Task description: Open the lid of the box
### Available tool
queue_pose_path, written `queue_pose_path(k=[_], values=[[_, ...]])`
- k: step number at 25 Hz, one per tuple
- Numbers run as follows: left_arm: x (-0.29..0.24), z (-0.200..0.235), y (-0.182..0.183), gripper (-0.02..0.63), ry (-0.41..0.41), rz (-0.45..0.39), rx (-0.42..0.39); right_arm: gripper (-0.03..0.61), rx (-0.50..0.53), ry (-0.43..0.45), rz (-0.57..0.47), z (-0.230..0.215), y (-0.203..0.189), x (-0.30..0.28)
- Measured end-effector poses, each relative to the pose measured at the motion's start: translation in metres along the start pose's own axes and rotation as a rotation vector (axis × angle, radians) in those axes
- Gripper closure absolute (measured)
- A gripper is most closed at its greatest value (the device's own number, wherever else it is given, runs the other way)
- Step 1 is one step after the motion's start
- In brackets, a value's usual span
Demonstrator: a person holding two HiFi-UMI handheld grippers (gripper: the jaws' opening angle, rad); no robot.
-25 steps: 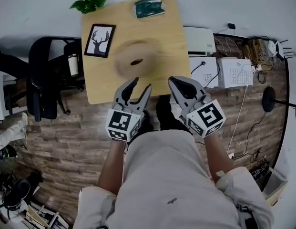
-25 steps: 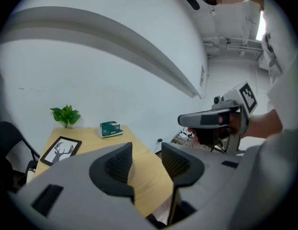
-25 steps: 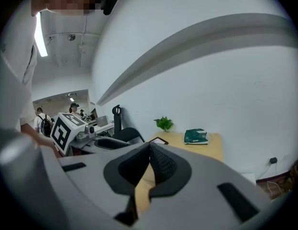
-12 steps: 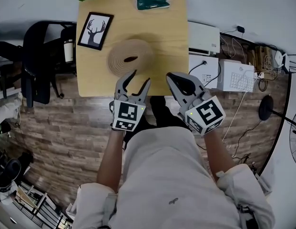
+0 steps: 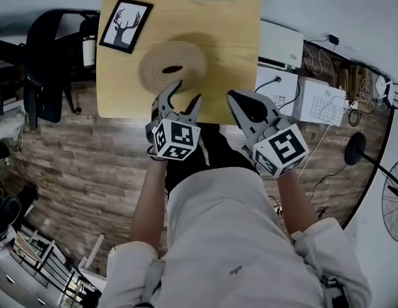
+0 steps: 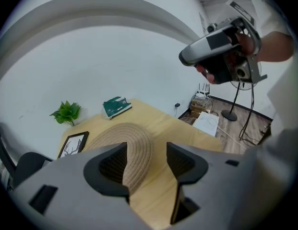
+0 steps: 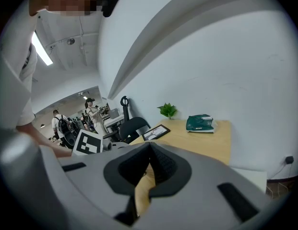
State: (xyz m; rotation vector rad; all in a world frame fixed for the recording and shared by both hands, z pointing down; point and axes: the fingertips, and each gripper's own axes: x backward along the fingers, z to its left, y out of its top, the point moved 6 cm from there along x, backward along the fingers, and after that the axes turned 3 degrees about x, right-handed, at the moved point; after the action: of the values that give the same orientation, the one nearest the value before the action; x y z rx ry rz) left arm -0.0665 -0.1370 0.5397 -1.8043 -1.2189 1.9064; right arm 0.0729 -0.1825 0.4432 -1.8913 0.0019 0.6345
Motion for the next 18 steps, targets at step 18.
queue_pose_path(k=[18], values=[[-0.037,0.002,-0.026,0.377,0.085,0.043,-0.164,0.58,-0.033,-0.022,-0.006,-0.011,-0.017,-0.005]])
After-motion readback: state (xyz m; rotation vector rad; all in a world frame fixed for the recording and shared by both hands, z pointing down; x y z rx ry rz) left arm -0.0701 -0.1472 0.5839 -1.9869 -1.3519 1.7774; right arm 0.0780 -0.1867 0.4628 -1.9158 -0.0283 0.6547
